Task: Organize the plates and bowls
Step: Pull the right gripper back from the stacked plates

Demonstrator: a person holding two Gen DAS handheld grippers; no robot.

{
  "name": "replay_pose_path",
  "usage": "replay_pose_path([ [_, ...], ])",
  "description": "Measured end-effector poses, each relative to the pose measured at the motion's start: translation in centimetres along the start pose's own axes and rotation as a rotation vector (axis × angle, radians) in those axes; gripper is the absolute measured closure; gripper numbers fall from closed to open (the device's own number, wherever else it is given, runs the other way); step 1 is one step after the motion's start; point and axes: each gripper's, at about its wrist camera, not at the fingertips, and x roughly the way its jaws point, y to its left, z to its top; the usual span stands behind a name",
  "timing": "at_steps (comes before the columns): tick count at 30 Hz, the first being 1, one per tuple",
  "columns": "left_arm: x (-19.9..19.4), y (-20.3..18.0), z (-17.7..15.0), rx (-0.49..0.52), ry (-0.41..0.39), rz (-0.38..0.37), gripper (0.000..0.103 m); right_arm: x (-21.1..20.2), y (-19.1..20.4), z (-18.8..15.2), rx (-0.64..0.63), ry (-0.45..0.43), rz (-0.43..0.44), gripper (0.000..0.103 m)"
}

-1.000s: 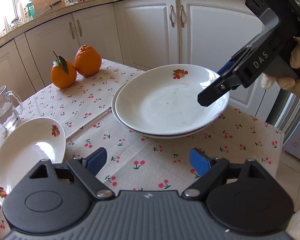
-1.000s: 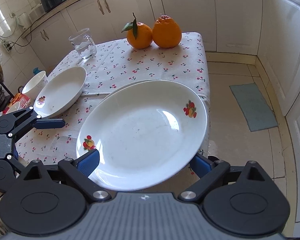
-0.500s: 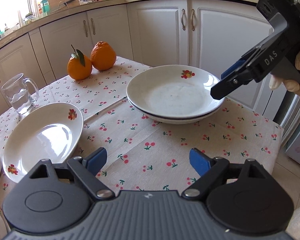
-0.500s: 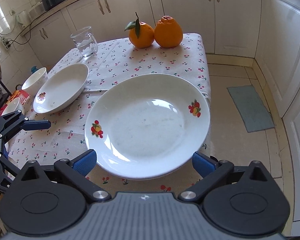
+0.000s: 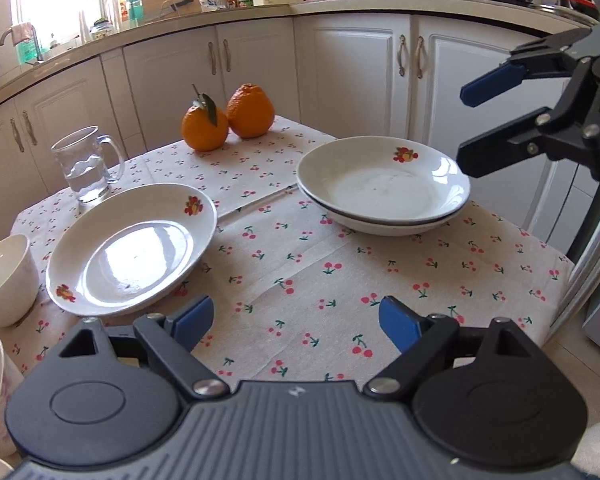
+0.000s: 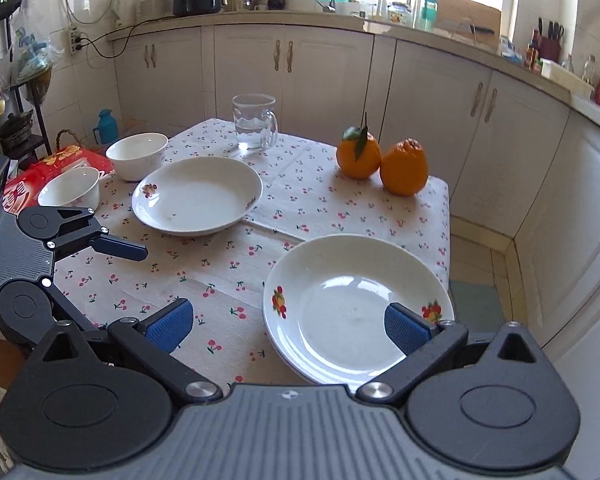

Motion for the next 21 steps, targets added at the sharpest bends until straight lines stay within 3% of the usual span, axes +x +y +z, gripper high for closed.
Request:
replay_pose_path([
  [4, 0.0, 1.2, -0.5, -0.055, 0.004, 0.118, 0.013, 0.1, 2.1, 0.9, -0.087, -0.015, -0.034, 0.0],
  [11, 1.6, 3.8, -1.5, -0.187, 0.046, 0.286, 0.013, 2.9, 4.0, 2.5, -0.116, 0.006, 0.032, 0.0],
  [21, 3.8, 5.8, -1.5, -0.258, 0.059, 0.351, 0.013, 8.4, 3.9, 5.2, -0.115, 0.056, 0.135, 0.0],
])
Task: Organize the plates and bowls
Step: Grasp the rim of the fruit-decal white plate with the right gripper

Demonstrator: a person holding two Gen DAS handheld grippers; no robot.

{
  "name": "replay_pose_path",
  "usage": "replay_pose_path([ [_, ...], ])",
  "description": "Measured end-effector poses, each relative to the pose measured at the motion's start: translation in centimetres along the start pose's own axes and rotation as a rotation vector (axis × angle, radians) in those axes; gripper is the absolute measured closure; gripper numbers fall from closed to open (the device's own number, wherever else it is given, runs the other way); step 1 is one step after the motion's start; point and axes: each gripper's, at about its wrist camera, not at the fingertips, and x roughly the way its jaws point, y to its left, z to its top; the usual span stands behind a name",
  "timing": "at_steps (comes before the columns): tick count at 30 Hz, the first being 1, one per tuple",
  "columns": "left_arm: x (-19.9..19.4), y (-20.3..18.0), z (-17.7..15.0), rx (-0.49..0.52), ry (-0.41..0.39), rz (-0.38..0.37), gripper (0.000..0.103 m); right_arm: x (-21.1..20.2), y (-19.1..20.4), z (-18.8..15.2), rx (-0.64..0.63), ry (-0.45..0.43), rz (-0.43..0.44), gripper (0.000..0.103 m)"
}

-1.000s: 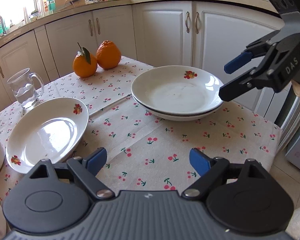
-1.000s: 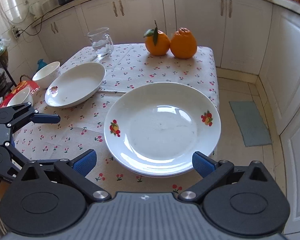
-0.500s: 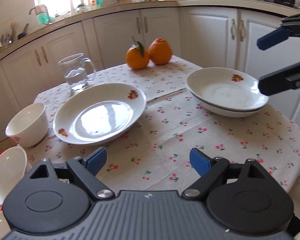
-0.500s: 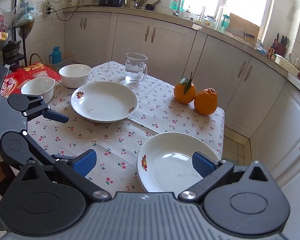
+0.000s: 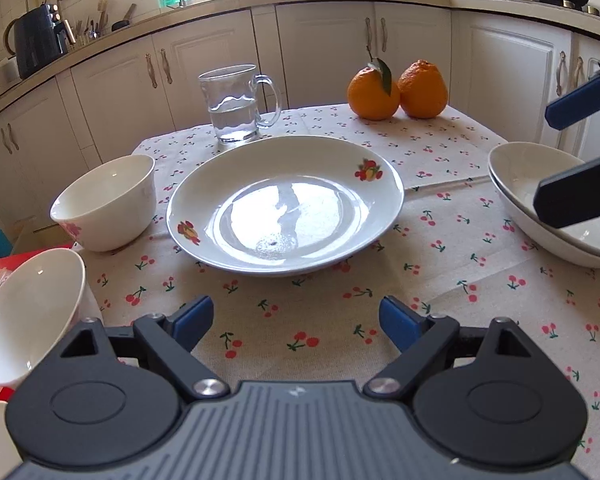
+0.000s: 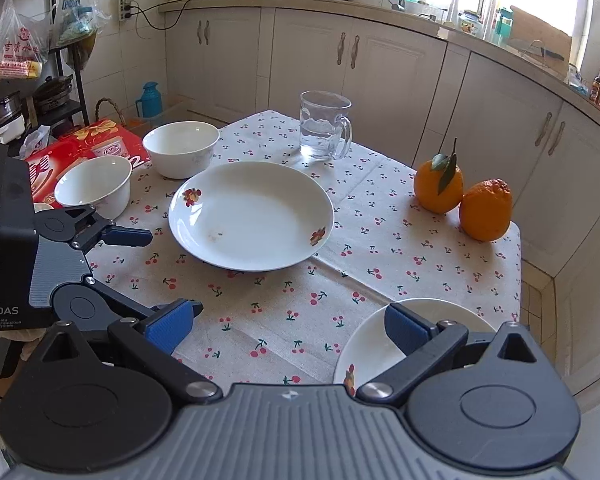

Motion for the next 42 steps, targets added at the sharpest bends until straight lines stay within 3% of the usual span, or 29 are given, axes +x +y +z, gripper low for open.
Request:
replay_pose_path([
  [14, 2.2, 1.4, 0.4, -0.117, 0.025, -0.018, 0.008, 8.1, -2.0, 4.6, -0.077, 0.081, 0.15, 0.0],
  [32, 2.8, 1.5, 1.3, -0.11, -0.005, -0.01, 0.011, 17.1, -4.7, 10.6, -0.114, 0.164, 0.32, 0.001],
  [42, 3.1, 1.5, 1.6, -0.102, -0.002, -0.038, 0.016, 21.0, -5.7, 12.3, -0.085, 0.217, 0.404, 0.016],
])
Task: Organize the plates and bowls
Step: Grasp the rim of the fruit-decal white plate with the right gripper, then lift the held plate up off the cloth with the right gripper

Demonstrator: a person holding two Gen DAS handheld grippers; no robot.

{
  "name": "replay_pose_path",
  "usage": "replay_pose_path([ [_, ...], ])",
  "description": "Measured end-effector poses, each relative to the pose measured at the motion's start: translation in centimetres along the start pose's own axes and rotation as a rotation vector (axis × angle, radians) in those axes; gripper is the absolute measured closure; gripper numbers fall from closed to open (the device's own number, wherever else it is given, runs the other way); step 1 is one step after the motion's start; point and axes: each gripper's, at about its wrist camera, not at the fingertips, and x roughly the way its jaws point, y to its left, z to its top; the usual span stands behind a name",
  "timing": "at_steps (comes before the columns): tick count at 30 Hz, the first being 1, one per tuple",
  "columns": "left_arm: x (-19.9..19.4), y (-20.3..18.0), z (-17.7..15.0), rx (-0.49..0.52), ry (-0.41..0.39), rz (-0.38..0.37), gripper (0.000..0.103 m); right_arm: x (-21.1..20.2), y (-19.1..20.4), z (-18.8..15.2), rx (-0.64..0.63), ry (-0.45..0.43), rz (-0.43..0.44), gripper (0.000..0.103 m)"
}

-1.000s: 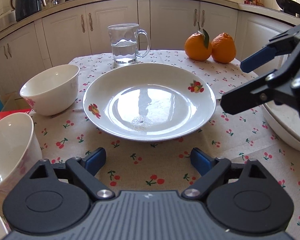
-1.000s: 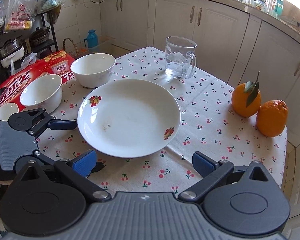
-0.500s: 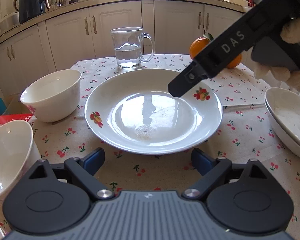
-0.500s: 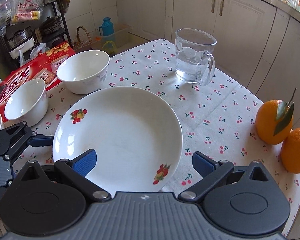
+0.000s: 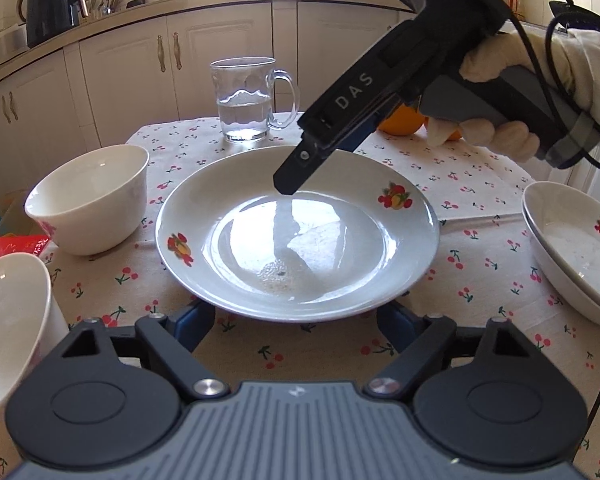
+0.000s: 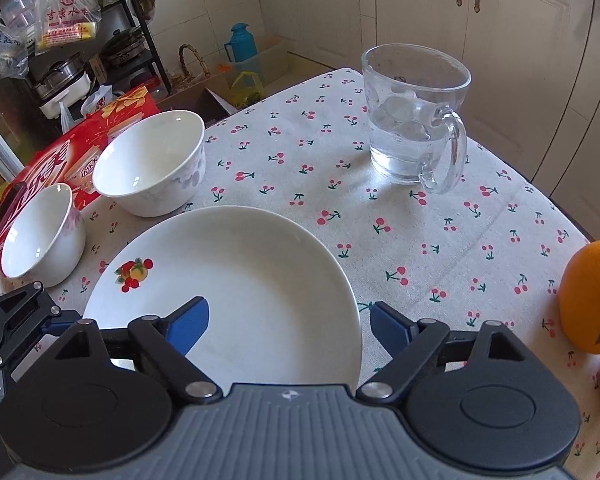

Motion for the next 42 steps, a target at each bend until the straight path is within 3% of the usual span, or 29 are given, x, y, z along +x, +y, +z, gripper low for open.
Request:
replay_pose_path([
  [4, 0.1, 0.1, 0.0, 0.003, 0.0, -0.001, 0.016, 0.9, -0.3, 0.1, -0.003, 0.021, 0.024, 0.025],
  [16, 0.2, 0.0, 0.0, 0.029, 0.006, 0.005, 0.017, 1.7, -1.6, 0.4, 0.011, 0.009, 0.117, 0.026],
  [42, -4.0, -0.2, -0.6, 0.16, 0.023, -0.067, 0.018, -3.4, 1.2, -3.6, 0.106, -0.023, 0.101, 0.026],
])
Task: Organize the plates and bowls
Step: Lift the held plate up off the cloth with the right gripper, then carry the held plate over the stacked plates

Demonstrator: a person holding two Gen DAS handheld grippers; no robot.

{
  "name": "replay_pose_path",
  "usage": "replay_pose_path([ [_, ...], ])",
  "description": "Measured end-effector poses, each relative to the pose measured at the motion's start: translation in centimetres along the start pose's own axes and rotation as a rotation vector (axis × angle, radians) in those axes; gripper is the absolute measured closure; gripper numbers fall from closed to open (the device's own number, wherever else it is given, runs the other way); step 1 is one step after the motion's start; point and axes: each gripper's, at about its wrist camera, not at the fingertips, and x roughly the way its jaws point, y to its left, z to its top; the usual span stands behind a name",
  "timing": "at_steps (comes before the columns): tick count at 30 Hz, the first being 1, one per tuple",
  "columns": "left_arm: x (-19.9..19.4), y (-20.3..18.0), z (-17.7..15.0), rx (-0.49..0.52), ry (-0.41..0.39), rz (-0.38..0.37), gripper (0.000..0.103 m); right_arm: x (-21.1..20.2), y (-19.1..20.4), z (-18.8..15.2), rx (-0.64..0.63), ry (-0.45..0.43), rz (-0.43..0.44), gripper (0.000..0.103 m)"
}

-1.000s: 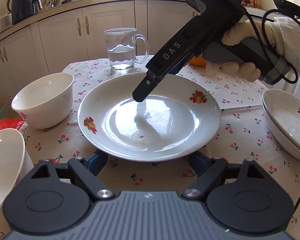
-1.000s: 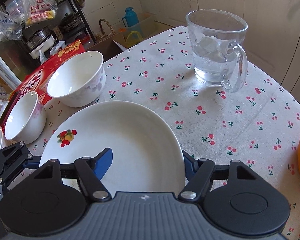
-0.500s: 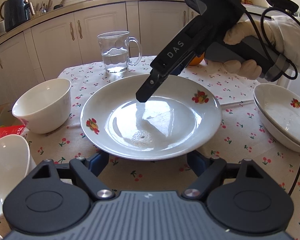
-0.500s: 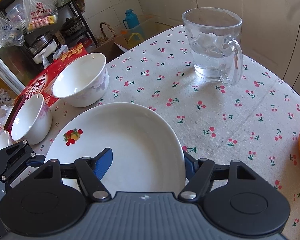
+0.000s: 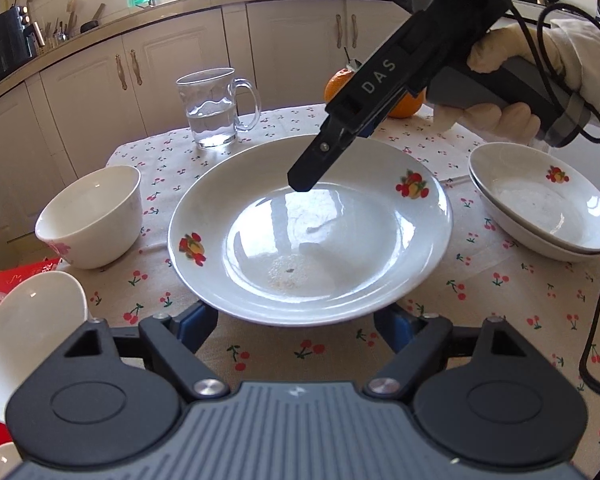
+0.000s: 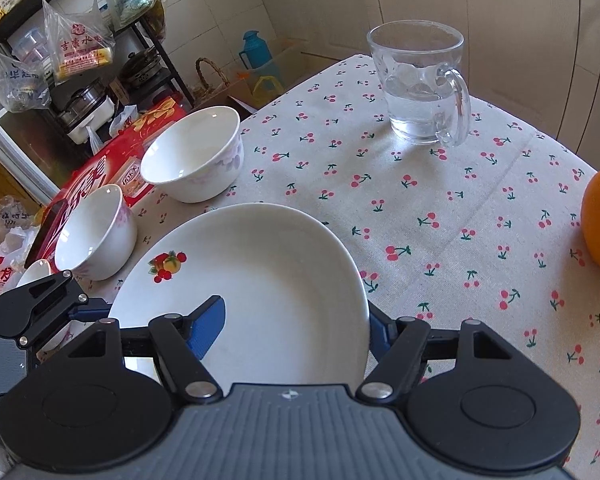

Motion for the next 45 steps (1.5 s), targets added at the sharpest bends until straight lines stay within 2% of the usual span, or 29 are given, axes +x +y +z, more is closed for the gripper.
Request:
replay_pose_path([
  [26, -5.4, -4.5, -0.7, 0.147, -0.017, -0.099, 0.018, -7.5, 3.1, -8.4, 0.109, -0.088, -0.056, 0.026],
  [34, -5.8, -6.4, -0.1, 0.209, -0.031, -0.14, 0.018, -9.8, 3.0, -11.0, 0.152, -0.127, -0.085, 0.026],
  [45, -4.2, -9.7, 1.9, 0.303, -0.045, -0.234, 0.018, -13.4, 1.0, -15.0, 0.24, -0.179, -0.162, 0.026],
])
